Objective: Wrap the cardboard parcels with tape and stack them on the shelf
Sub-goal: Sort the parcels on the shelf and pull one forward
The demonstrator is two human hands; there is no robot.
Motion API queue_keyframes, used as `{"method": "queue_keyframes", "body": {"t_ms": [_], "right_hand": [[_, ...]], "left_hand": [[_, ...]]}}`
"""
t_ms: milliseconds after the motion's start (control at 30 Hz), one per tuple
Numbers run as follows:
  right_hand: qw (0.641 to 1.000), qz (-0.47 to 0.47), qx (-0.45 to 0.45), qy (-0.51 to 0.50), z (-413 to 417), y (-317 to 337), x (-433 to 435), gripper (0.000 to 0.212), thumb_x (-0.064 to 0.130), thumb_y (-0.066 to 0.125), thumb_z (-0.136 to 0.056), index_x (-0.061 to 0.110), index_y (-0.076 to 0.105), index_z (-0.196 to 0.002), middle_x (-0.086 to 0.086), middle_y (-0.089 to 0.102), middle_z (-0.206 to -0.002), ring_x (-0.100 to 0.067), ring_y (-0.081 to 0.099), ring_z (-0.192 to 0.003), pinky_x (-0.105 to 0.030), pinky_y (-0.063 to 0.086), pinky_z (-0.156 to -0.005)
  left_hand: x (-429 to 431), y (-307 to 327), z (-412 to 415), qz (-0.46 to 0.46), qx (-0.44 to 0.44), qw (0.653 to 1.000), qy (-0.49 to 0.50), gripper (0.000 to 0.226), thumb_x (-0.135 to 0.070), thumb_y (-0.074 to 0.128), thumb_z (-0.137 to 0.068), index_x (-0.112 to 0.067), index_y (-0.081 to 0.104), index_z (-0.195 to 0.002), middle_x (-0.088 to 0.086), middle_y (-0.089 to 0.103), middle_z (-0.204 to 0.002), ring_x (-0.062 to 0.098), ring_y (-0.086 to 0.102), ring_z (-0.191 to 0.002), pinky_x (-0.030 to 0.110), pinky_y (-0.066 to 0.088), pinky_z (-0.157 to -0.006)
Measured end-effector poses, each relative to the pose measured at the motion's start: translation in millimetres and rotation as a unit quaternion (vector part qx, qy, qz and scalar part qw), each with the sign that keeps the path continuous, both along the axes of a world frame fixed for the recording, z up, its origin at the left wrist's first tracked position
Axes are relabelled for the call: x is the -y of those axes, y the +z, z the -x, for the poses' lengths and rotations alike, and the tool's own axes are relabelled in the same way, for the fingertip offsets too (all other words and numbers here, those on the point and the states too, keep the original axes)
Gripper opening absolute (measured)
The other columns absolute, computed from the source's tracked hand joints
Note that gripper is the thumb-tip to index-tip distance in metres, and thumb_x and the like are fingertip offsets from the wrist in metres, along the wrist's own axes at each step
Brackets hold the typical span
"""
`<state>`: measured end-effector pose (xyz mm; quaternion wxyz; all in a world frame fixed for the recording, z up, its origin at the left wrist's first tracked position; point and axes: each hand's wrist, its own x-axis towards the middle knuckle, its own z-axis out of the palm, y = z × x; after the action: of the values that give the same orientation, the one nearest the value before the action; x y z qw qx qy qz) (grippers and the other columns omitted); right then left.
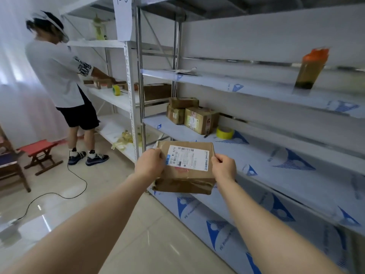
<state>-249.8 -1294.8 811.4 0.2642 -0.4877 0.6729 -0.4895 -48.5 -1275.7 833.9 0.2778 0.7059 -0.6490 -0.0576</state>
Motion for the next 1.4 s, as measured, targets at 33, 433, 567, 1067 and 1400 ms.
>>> {"method": "queue_keyframes", "body": {"t_ms": [33,433,567,1067,1400], "right_hand": [[1.000,-0.001,-0.002,0.003,-4,-1,16,0.021,0.018,0.051,-0.097,0.014,0.068,-0.109,0.000,0.066,-0.096,-0.010,0.056,-0.077,-0.024,0.048,-0.063],[0.999,0.008,0.024,0.030,-59,-5,216,0.023,0.015,0.051,-0.096,0.002,0.069,-0.104,-0.010,0.070,-0.105,-0.014,0.057,-0.074,-0.029,0.049,-0.064],[0.999,0.017,0.021,0.039,-68,-2,288,0.027,0.017,0.051,-0.097,0.005,0.066,-0.115,-0.009,0.067,-0.116,-0.014,0.055,-0.082,-0.028,0.046,-0.070],[1.000,-0.006,0.021,-0.001,-101,-26,500,0.025,0.016,0.051,-0.095,-0.004,0.066,-0.099,-0.016,0.069,-0.100,-0.031,0.063,-0.088,-0.047,0.053,-0.087],[0.991,-0.023,0.015,-0.134,-153,-50,610,0.027,0.018,0.055,-0.094,0.008,0.068,-0.115,-0.010,0.062,-0.127,-0.029,0.057,-0.114,-0.027,0.040,-0.086]], "left_hand": [[15,-1,-4,0.000,-0.005,1.000,-0.001,0.024,-0.009,0.037,-0.093,-0.010,0.058,-0.083,0.004,0.053,-0.089,0.019,0.049,-0.077,0.027,0.036,-0.064],[206,-1,-59,0.010,0.002,0.999,0.044,0.028,-0.008,0.037,-0.092,-0.003,0.063,-0.086,0.010,0.058,-0.084,0.023,0.048,-0.073,0.028,0.034,-0.058],[277,4,-68,0.003,0.004,0.999,0.046,0.029,-0.011,0.035,-0.095,-0.005,0.063,-0.088,0.007,0.055,-0.082,0.017,0.046,-0.064,0.028,0.034,-0.056],[523,-16,-111,-0.019,-0.022,1.000,0.006,0.032,-0.013,0.041,-0.092,-0.016,0.068,-0.110,0.008,0.068,-0.103,0.024,0.058,-0.083,0.030,0.051,-0.070],[689,-40,-163,-0.054,-0.100,0.988,-0.102,0.031,-0.010,0.045,-0.088,-0.019,0.070,-0.106,0.001,0.064,-0.097,0.020,0.059,-0.087,0.031,0.050,-0.075]]}}
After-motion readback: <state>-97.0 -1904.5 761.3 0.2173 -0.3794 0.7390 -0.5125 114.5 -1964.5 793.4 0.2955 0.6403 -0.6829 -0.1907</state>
